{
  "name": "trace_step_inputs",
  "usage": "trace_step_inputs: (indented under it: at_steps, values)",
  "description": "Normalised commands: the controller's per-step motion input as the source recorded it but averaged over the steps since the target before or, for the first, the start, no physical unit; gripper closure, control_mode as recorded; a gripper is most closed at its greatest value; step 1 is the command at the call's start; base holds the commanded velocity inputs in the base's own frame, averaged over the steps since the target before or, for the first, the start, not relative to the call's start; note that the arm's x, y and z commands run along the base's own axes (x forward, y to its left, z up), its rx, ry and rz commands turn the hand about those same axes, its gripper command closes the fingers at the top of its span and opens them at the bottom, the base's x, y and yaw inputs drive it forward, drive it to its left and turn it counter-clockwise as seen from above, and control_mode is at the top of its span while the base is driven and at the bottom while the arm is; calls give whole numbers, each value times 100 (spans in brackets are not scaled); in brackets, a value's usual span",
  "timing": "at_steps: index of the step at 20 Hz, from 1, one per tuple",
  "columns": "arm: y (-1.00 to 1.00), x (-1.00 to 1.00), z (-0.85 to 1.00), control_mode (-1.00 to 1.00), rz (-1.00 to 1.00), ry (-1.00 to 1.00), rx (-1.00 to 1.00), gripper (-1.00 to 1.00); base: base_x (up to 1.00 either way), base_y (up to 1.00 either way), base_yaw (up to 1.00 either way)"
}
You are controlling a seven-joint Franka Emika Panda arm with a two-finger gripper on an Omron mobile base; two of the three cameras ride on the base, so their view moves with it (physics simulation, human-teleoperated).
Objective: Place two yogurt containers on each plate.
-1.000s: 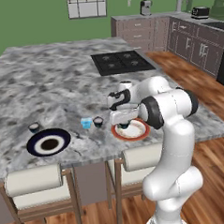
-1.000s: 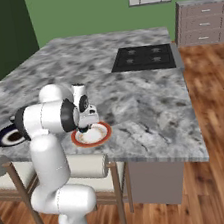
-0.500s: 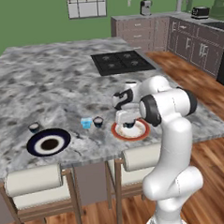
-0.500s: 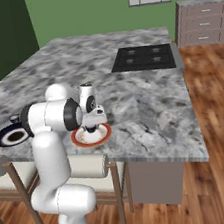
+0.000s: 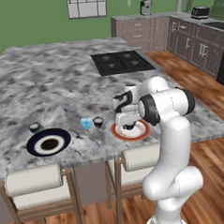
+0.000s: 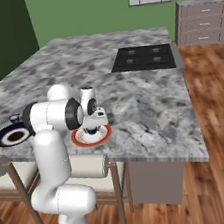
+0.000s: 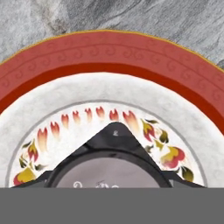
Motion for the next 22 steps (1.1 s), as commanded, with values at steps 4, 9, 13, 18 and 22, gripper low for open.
trace_step_inputs:
  at_steps: [4, 9, 13, 18, 22]
  values:
    - [0, 6, -16, -100, 0, 0, 0, 100, 0, 0, 0]
    - [0, 0, 0, -100, 0, 0, 0, -100, 0, 0, 0]
    - [0, 0, 0, -100, 0, 0, 0, -100, 0, 0, 0]
    - [0, 0, 0, -100, 0, 0, 0, -100, 0, 0, 0]
    - [0, 0, 0, -100, 0, 0, 0, -100, 0, 0, 0]
